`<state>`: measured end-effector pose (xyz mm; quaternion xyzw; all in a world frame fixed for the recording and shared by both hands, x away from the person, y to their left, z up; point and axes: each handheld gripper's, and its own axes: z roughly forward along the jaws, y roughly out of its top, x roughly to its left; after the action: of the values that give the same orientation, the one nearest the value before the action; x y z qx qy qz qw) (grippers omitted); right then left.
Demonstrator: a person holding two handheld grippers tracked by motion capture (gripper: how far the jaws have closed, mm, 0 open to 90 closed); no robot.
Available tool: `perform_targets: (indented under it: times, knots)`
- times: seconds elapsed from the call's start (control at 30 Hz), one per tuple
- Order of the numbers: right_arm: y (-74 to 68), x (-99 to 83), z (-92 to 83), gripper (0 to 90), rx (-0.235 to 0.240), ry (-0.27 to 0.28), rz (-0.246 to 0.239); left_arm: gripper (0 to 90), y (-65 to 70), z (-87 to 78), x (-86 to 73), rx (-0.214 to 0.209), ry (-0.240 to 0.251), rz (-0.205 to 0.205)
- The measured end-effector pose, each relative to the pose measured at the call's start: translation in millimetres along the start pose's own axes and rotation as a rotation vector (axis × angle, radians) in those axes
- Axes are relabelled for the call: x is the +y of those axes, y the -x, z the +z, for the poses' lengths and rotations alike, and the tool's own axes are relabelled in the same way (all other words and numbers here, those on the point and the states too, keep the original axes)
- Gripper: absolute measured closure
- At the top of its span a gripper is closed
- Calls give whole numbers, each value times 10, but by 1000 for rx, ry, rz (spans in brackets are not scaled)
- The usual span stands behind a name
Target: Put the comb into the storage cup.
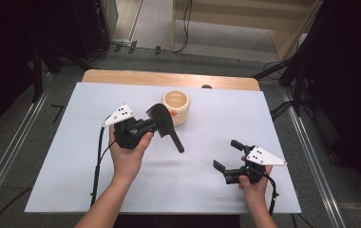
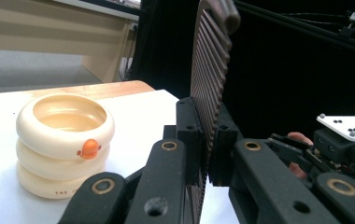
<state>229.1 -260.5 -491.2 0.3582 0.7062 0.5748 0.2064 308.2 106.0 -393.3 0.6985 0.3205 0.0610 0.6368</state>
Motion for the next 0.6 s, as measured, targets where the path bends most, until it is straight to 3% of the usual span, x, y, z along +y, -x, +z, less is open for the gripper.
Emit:
perform_targets:
  times: [0.6]
  knots:
    - [242, -225, -424, 0, -96, -18, 19, 860, -117, 55, 177, -1, 2, 16]
